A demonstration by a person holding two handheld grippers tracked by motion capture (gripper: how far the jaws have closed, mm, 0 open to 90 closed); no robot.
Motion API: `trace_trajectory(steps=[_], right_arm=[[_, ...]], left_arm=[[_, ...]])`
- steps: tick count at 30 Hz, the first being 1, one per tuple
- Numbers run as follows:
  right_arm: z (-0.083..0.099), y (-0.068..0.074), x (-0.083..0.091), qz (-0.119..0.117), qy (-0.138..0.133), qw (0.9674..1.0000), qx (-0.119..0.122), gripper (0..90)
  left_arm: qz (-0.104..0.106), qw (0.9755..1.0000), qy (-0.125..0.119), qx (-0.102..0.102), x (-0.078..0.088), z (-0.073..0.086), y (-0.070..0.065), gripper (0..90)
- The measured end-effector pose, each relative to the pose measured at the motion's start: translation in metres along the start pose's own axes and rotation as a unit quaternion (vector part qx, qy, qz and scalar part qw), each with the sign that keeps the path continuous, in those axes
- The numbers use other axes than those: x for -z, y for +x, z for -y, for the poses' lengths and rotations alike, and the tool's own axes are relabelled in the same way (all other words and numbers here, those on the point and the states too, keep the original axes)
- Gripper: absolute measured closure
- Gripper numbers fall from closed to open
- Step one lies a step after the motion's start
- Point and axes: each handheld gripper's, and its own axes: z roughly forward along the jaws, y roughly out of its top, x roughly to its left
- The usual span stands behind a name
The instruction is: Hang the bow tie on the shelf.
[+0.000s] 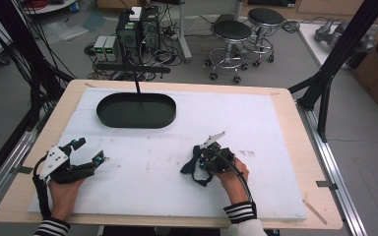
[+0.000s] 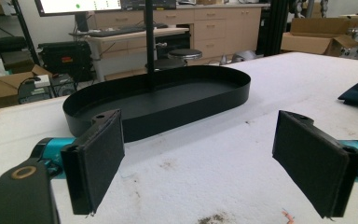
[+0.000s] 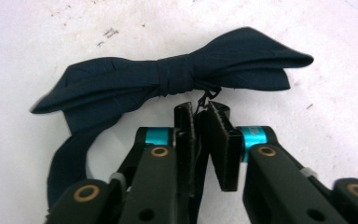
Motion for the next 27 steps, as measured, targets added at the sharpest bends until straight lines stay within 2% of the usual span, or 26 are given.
trace_trajectory(steps=[8,15,19,27], right_arm=[[0.0,-0.001,0.001,0.007,-0.002,1.0,-0.006,87.1],[0.001,-0.002,0.005,0.002,-0.022,0.9996,-0.019,87.3],[0.001,-0.003,0.008,-0.003,-0.044,0.9985,-0.032,87.3],[0.0,0.0,0.015,-0.003,-0.097,0.9947,-0.034,87.3]], left_arm=[[0.0,1.0,0.0,0.0,0.0,0.0,0.0,17.0],[0.0,1.0,0.0,-0.001,0.0,0.0,0.0,17.0],[0.0,1.0,0.0,-0.001,0.0,0.0,0.0,17.0],[0.0,1.0,-0.001,-0.002,0.0,0.0,0.0,17.0]])
